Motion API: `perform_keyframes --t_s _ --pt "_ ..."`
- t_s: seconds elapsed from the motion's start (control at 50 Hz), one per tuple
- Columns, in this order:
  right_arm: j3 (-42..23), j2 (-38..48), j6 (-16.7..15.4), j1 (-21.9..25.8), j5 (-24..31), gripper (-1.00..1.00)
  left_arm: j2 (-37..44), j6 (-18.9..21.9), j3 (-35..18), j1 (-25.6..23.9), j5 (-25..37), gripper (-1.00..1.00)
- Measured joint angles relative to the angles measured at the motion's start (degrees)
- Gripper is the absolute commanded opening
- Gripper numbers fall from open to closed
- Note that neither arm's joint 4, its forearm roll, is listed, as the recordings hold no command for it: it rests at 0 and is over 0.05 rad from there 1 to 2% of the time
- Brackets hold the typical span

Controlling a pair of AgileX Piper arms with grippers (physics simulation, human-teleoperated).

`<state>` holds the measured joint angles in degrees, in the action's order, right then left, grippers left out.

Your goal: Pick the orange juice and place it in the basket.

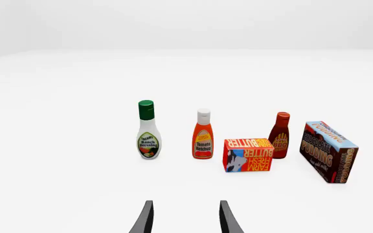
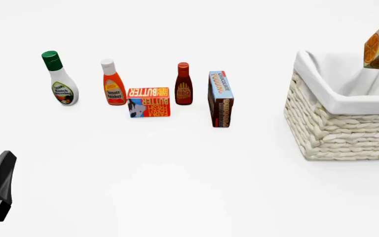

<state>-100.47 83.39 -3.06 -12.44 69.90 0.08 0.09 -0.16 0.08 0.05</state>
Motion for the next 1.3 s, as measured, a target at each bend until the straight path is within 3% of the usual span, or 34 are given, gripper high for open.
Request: perform_keyframes --t_s 0.52,1.3 --pt "-2.4 5.9 2.3 1.3 0.0 -1.0 0.0 0.0 0.0 0.0 0.0 1.0" --pt "-3.8 9.9 3.0 0.0 0.0 -1.0 0.0 0.0 0.0 0.0 0.0 1.0"
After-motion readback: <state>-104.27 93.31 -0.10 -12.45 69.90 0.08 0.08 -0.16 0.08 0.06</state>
